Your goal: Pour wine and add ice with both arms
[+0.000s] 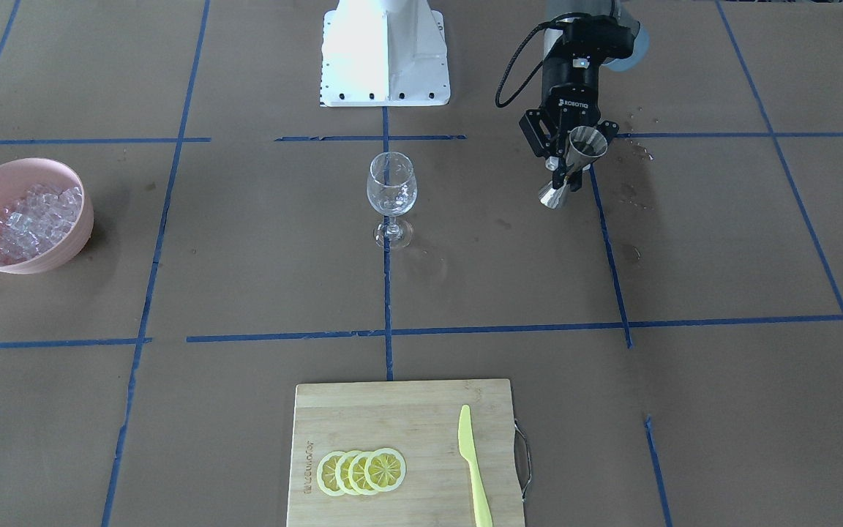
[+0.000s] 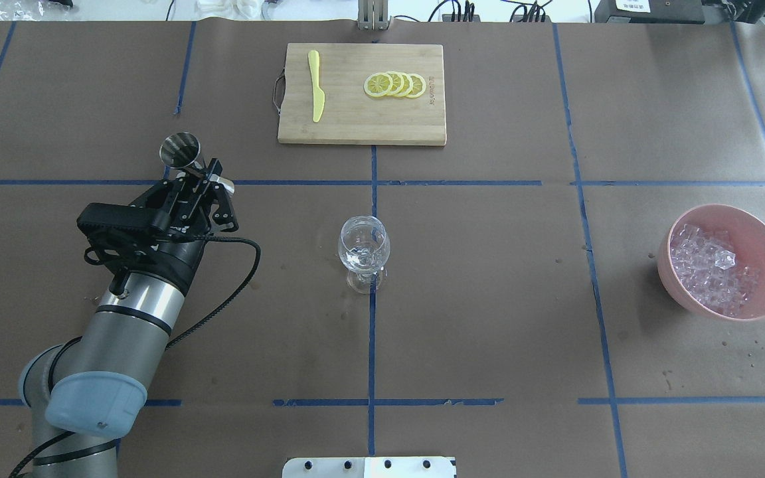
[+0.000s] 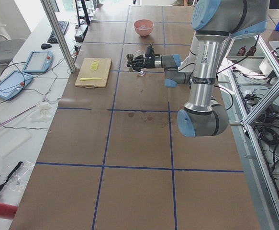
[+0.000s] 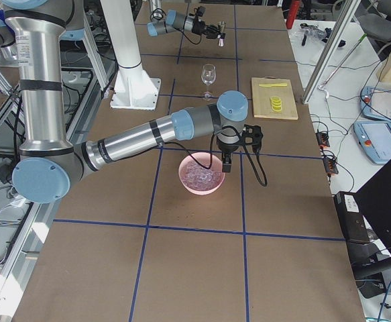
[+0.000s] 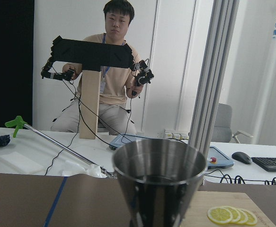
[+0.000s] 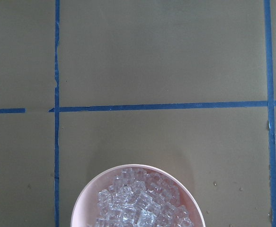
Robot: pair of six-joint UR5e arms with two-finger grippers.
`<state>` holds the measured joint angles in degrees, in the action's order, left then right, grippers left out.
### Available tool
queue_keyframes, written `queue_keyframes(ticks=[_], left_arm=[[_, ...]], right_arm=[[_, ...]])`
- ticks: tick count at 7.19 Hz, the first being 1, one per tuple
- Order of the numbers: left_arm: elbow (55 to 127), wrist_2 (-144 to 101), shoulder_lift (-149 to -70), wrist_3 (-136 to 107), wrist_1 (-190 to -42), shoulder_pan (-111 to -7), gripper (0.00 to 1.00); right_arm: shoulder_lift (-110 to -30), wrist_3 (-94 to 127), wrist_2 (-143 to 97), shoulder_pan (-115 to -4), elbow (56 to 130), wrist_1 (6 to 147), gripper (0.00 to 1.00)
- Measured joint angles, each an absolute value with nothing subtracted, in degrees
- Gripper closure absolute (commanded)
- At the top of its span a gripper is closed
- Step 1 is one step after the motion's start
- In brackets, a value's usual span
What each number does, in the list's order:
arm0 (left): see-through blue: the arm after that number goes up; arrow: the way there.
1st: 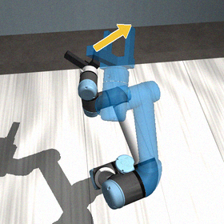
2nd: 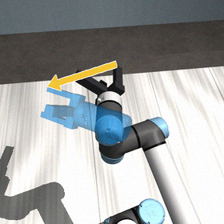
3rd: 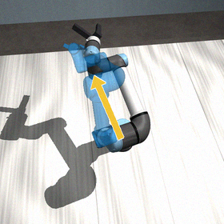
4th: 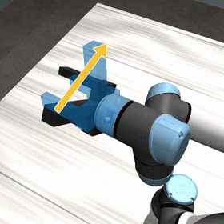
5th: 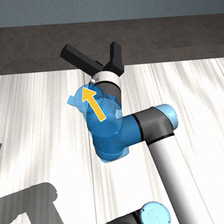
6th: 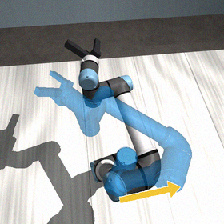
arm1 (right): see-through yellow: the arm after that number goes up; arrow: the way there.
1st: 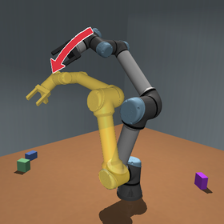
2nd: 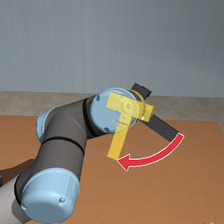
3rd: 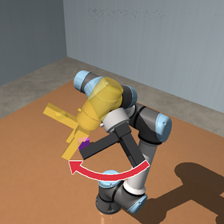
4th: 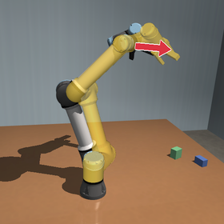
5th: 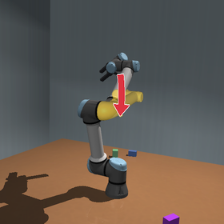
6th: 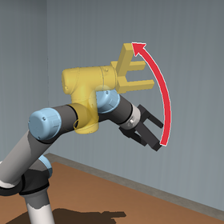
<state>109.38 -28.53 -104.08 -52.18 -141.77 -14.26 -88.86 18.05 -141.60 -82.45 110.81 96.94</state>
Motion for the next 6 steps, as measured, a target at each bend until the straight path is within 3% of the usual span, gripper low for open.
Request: queue_keyframes(ticks=[6], left_arm=[[109.3,-30.81,-109.61,-36.97,-140.51,-13.96,1.0]], right_arm=[[-89.03,25.96,-133.3,-75.04,114.57,96.56,0.0]])
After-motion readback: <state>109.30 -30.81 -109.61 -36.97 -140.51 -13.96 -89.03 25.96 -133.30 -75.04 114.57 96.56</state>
